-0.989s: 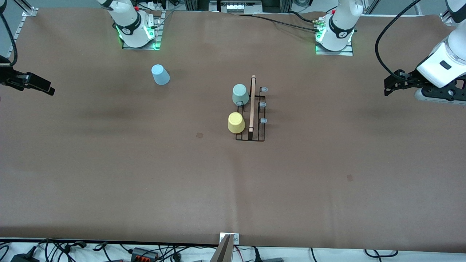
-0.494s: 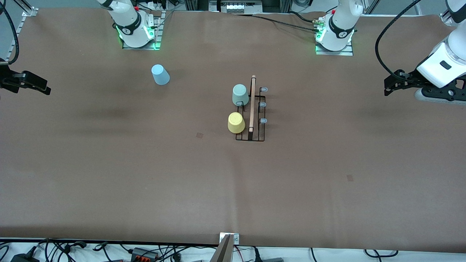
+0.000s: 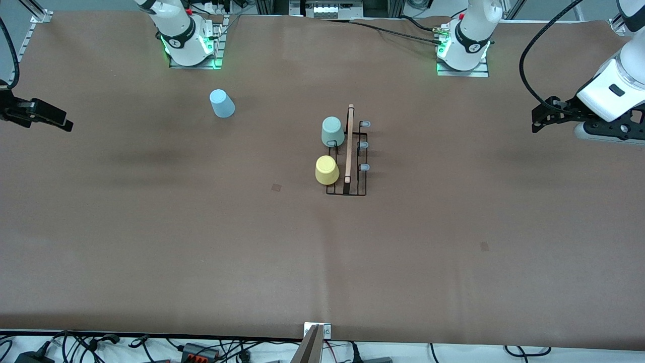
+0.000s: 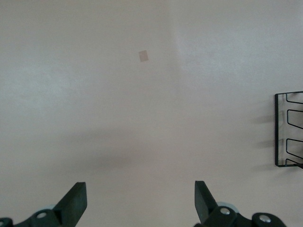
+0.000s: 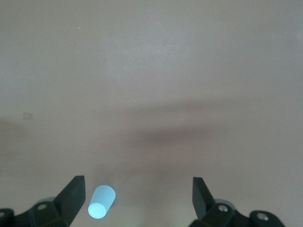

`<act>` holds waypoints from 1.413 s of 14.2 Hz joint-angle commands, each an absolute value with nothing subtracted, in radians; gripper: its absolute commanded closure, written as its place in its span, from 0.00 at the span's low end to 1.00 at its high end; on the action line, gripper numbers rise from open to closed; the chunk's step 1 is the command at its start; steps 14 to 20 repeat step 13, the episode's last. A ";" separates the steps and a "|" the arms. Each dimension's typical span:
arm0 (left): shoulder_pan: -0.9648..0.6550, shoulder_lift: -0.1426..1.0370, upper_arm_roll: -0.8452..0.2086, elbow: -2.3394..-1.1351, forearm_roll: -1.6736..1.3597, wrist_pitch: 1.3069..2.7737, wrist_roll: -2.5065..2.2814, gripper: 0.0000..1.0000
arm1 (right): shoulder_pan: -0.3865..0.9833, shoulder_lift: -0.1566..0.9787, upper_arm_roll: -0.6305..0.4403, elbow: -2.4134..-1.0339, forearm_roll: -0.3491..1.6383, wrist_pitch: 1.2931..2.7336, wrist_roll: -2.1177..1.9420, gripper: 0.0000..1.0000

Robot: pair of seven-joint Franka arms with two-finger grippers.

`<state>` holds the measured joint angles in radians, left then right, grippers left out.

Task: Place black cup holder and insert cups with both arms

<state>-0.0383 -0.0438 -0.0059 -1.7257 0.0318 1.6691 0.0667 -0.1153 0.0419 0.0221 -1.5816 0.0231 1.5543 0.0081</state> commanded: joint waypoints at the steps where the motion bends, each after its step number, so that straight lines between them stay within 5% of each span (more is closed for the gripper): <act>1: -0.043 -0.038 0.000 -1.703 0.014 1.647 0.063 0.00 | -0.138 0.034 0.083 -1.575 -0.002 1.540 0.037 0.00; 20: -0.043 -0.038 -0.002 -1.703 0.014 1.646 0.063 0.00 | -0.069 0.035 0.058 -1.575 0.005 1.552 0.057 0.00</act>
